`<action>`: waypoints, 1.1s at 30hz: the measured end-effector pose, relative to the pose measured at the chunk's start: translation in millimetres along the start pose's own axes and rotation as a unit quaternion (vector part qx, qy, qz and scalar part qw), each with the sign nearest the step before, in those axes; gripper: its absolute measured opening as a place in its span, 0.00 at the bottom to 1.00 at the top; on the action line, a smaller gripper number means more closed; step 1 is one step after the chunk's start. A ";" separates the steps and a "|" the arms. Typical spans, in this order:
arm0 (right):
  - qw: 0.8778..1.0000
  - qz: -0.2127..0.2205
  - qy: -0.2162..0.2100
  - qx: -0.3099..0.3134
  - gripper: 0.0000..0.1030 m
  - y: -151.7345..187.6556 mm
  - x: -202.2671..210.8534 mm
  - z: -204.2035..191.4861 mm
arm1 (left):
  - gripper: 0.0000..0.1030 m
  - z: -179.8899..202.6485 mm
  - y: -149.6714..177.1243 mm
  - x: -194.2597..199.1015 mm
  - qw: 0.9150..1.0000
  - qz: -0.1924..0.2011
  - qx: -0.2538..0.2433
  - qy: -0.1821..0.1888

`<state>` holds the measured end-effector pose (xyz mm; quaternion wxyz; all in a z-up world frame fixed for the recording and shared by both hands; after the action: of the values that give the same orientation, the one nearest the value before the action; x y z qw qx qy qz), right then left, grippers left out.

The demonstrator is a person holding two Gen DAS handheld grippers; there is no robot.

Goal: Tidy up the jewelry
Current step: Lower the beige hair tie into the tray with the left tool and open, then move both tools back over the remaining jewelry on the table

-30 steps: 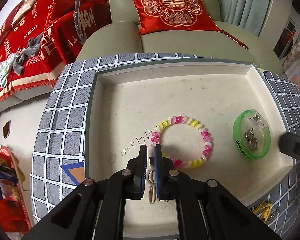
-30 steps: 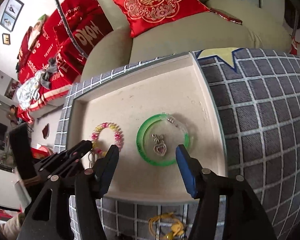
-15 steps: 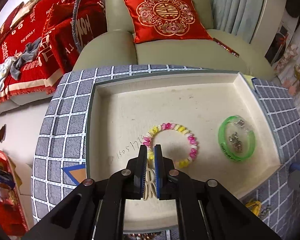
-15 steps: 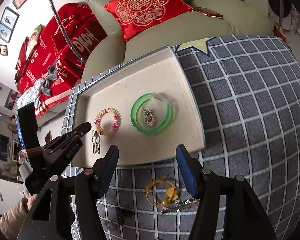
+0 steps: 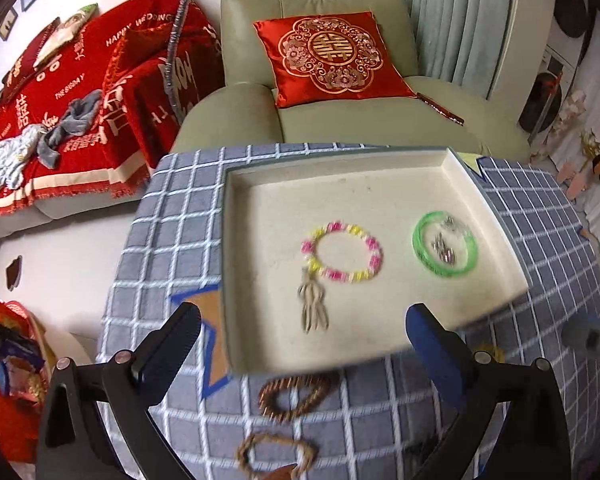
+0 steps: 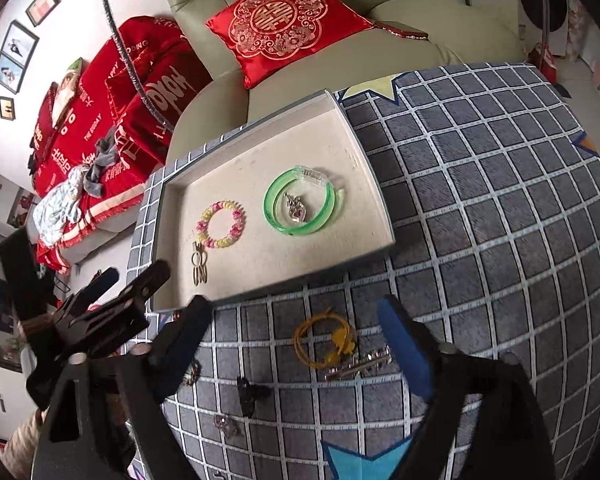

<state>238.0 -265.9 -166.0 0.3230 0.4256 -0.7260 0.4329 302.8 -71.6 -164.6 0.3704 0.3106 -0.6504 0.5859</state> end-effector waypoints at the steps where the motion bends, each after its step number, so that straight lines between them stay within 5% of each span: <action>1: 1.000 0.003 0.003 0.004 0.88 2.8 2.1 -0.4 | 1.00 -1.8 6.2 4.7 1.000 0.000 0.000 -0.001; 5: 0.999 0.015 0.013 0.025 0.89 16.2 12.0 -4.3 | 1.00 -9.8 39.9 24.8 1.000 -0.021 0.003 0.006; 20: 0.994 -0.094 0.060 0.011 0.89 99.6 -1.1 22.6 | 1.00 1.3 164.1 43.8 0.992 -0.117 0.040 0.031; 33: 0.990 -0.101 0.097 0.021 0.89 88.3 -16.2 39.5 | 1.00 4.8 175.0 32.7 0.989 -0.127 0.076 0.026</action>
<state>161.7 -272.8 -227.3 0.4249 0.4600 -0.6353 0.4520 138.2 -54.3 -230.3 0.4335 0.4025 -0.5495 0.5901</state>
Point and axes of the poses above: each gripper's, at about its wrist camera, not at the fingertips, and x roughly against the way its jaws point, z to its right, y to its underside, the point moved 8 cm from there along -x, roughly the way its jaws point, and after that the axes turned 1 degree about -z, right-handed, at the moved point
